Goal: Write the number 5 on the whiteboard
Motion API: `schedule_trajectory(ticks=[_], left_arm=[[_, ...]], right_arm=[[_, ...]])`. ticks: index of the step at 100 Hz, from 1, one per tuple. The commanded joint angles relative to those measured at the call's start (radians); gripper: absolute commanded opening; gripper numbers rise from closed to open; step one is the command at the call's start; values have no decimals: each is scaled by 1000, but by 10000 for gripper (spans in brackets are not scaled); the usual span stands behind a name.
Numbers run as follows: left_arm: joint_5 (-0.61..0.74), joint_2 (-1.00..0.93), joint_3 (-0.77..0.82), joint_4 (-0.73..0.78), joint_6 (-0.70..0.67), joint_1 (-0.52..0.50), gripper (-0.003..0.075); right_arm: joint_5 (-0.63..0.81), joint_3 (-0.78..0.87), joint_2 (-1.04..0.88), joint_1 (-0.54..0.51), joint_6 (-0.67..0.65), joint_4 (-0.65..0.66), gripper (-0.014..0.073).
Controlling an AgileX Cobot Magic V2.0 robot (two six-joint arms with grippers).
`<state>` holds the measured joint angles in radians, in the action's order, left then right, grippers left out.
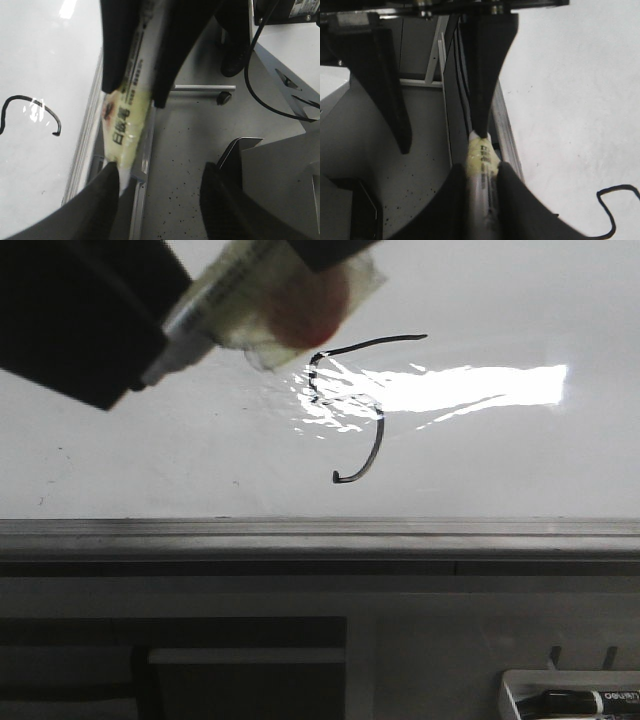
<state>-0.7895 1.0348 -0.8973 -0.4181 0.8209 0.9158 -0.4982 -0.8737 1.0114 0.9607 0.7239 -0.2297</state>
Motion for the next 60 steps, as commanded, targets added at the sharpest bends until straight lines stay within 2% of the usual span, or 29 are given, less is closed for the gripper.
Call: schedule_trajectory(ticks=[1,16,38,48,60], left_arm=[[88,17,-41,-29,1,16,347],[142,35,-41,-29,1,16,347],[149,37,-41,-29,1,16,334],[156,37,-41,-29,1,16,239],[176,38,-41,-33,1,16,41]], right_arm=[[90,-32,-12,9,12,-21,-40],[76,-32,-12,9,12,-21,-41],[76,-32,-12,9,12,-21,-41],[76,-32,-12,9,12,-21,-41],[76,-32,-12,9,12,-21,-41]])
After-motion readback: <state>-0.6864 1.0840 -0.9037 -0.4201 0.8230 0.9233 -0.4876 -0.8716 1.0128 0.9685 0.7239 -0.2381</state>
